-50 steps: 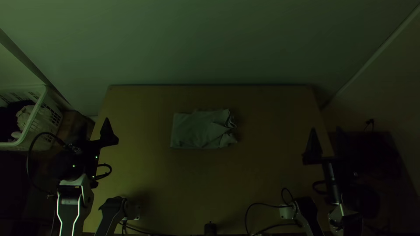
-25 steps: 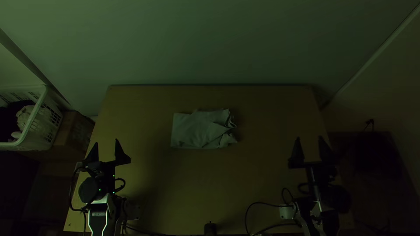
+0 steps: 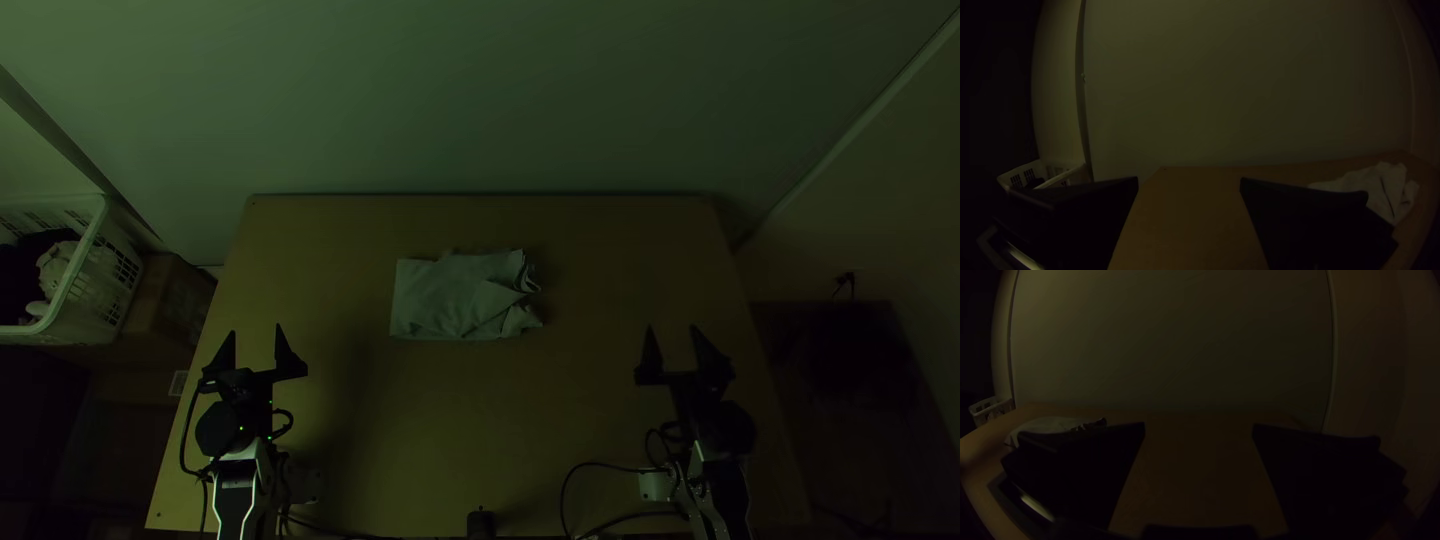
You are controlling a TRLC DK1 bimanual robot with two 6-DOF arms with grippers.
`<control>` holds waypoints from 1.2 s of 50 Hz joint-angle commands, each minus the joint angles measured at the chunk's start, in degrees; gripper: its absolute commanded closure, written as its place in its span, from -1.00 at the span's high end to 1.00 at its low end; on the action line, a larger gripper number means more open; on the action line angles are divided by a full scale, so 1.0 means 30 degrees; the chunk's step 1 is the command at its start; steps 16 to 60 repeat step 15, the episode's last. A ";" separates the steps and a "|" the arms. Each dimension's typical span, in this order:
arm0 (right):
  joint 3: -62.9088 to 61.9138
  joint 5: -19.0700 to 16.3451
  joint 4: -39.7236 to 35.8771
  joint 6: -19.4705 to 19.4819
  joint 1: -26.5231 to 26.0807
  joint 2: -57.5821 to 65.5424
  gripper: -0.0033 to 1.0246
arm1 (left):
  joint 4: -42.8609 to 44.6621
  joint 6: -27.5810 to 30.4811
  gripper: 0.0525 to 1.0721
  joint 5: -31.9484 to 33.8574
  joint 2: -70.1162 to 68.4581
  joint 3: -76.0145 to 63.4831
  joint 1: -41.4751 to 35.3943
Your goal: Fold the t-shirt
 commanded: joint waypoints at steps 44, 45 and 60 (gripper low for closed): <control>-0.0323 0.0076 -0.0266 0.0102 -0.0107 -0.0113 0.92 | -0.0256 0.0497 0.92 0.0155 -0.0098 -0.0929 0.0623; -0.0323 0.0076 -0.0266 0.0102 -0.0107 -0.0113 0.92 | -0.0256 0.0497 0.92 0.0155 -0.0098 -0.0929 0.0623; -0.0323 0.0076 -0.0266 0.0102 -0.0107 -0.0113 0.92 | -0.0256 0.0497 0.92 0.0155 -0.0098 -0.0929 0.0623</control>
